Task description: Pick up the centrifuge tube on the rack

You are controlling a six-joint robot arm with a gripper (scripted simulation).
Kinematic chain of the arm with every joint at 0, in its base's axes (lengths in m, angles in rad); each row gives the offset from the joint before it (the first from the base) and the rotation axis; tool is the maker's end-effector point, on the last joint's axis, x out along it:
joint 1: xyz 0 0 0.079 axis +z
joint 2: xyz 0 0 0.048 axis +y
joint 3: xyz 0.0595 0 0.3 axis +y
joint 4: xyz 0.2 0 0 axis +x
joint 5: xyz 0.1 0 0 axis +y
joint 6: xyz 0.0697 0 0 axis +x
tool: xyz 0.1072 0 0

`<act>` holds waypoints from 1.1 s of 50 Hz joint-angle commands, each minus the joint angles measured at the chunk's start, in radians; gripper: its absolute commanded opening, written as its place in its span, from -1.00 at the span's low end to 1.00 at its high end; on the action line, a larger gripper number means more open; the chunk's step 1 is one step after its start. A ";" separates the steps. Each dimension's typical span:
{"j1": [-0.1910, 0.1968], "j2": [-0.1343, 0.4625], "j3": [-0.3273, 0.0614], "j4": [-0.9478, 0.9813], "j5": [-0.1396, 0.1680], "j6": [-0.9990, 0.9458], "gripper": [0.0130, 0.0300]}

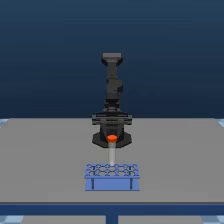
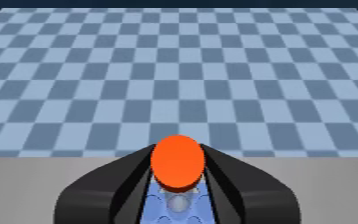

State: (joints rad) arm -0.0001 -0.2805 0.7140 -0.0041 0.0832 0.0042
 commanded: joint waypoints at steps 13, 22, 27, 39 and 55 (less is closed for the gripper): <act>0.000 -0.023 -0.037 0.002 0.070 -0.002 -1.00; 0.000 -0.024 -0.039 0.002 0.073 -0.002 -1.00; 0.000 -0.024 -0.039 0.002 0.073 -0.002 -1.00; 0.000 -0.024 -0.039 0.002 0.073 -0.002 -1.00; 0.000 -0.024 -0.039 0.002 0.073 -0.002 -1.00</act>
State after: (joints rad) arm -0.0001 -0.3043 0.6754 -0.0024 0.1577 0.0021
